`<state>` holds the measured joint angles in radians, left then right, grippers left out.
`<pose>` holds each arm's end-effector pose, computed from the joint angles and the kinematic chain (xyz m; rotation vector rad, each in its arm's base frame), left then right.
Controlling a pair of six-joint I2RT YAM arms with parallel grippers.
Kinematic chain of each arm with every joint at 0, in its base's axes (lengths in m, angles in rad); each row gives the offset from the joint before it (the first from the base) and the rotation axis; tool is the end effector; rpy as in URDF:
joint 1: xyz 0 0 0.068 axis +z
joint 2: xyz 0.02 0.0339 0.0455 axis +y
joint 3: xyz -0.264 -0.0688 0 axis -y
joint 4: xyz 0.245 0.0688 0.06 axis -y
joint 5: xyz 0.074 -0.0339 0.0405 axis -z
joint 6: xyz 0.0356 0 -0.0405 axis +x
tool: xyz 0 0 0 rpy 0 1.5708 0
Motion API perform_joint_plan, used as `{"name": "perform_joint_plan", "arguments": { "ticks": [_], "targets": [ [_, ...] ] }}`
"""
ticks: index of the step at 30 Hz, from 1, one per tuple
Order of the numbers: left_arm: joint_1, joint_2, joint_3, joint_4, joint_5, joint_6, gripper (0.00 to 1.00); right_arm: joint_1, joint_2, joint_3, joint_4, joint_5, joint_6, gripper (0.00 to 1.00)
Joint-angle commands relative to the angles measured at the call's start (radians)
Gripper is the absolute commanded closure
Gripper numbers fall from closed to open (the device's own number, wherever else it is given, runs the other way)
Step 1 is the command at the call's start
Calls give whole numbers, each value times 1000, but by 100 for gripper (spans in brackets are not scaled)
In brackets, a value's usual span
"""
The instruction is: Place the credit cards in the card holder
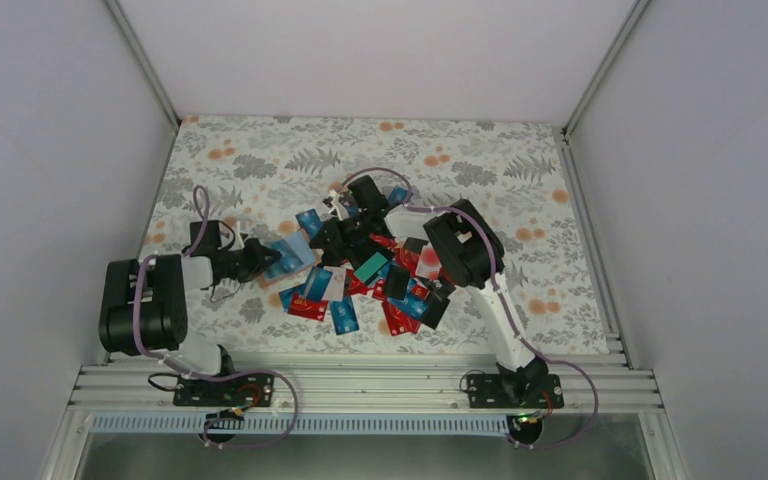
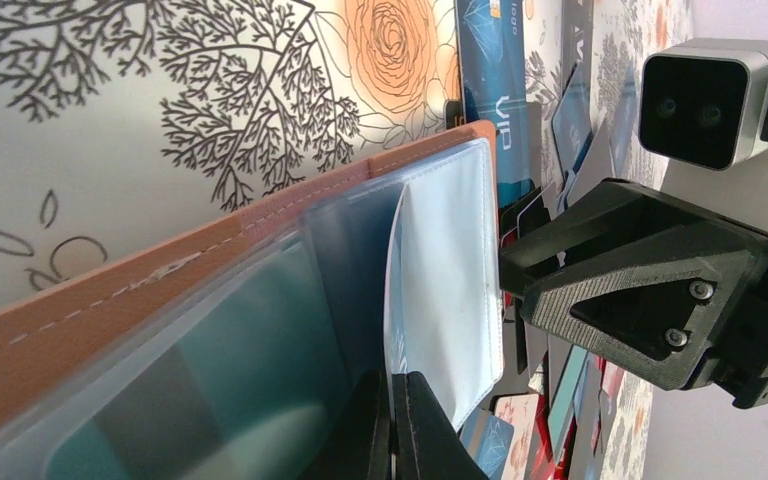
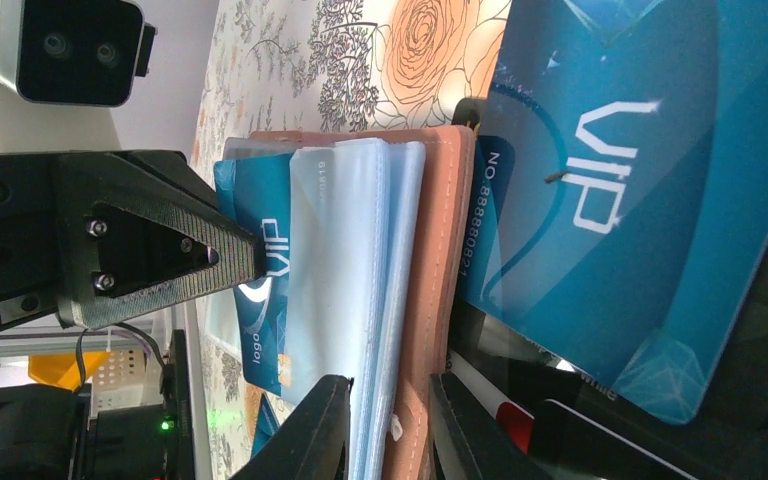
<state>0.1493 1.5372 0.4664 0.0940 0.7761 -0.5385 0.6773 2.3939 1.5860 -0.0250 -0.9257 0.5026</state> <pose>0.2380 0.0106 0.1087 -0.5440 2.4392 -1.1413 0.3644 0.3295 0.0868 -0.7161 2.5098 1.6139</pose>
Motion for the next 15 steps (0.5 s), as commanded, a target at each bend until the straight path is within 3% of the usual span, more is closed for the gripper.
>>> {"name": "perform_joint_plan", "arguments": {
  "ticks": [1,15],
  "targets": [
    [-6,43,21,-36,-7,58,98,-4,4,-14,-75,1,-20,77],
    [-66,55,79,-140,-55,103,98,-3,1,-16,-69,-1,-16,77]
  ]
}}
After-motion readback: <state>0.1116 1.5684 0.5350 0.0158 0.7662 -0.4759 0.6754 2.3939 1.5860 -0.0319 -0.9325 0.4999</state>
